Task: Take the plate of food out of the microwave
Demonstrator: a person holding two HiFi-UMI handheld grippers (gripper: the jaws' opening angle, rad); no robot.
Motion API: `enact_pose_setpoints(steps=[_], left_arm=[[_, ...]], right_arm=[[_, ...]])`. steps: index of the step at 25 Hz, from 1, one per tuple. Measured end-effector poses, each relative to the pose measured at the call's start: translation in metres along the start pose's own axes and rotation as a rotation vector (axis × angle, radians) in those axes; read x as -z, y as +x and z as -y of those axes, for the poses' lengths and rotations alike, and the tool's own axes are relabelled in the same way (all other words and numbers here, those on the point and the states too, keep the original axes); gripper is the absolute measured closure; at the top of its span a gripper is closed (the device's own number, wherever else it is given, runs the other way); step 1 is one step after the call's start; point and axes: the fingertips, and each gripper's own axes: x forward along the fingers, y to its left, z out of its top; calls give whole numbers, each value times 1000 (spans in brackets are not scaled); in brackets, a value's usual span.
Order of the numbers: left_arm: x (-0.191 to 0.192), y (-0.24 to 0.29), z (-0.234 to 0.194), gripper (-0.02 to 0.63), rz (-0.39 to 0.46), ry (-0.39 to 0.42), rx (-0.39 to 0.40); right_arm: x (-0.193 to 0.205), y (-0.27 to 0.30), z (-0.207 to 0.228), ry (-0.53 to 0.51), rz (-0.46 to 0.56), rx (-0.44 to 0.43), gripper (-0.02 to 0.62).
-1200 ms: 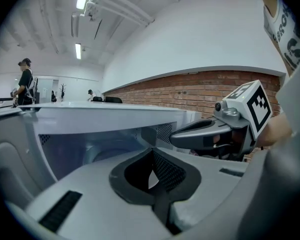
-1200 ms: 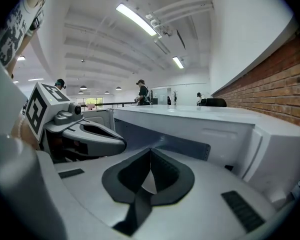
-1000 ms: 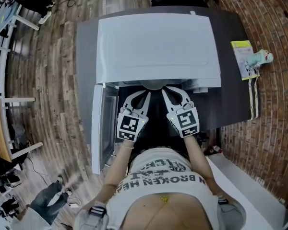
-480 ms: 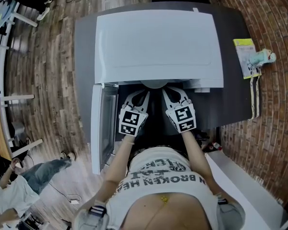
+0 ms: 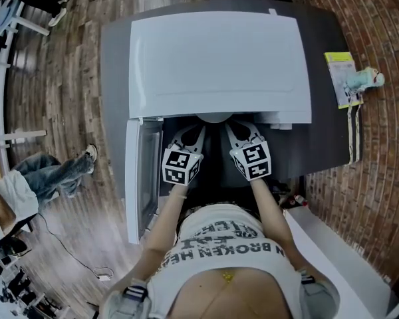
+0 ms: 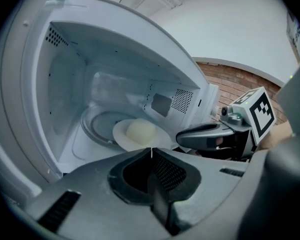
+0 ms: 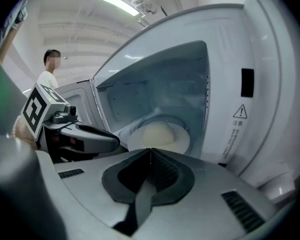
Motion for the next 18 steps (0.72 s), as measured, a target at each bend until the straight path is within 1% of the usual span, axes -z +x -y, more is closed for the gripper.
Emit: enact_pose_setpoints(steps=[4, 8, 12, 15, 16, 17, 18], left_arm=[[2, 2, -3, 598, 19, -98, 7], [6, 3, -9, 598, 43, -197, 1], [11, 7, -13, 598, 66, -331, 14], [14, 9, -16, 579, 81, -433, 22], [15, 9, -17, 563, 90, -470, 26], [15, 10, -17, 546, 100, -504, 30], [15, 11, -18, 534, 108, -534, 35]], right_arm=[[3, 3, 2, 51, 1, -11, 586], [7, 4, 5, 148, 18, -20, 586], [11, 6, 11, 218, 27, -24, 584], [12, 7, 14, 293, 40, -35, 584], [13, 7, 15, 323, 46, -37, 578], [13, 7, 17, 350, 48, -36, 556], [15, 8, 19, 371, 46, -36, 506]])
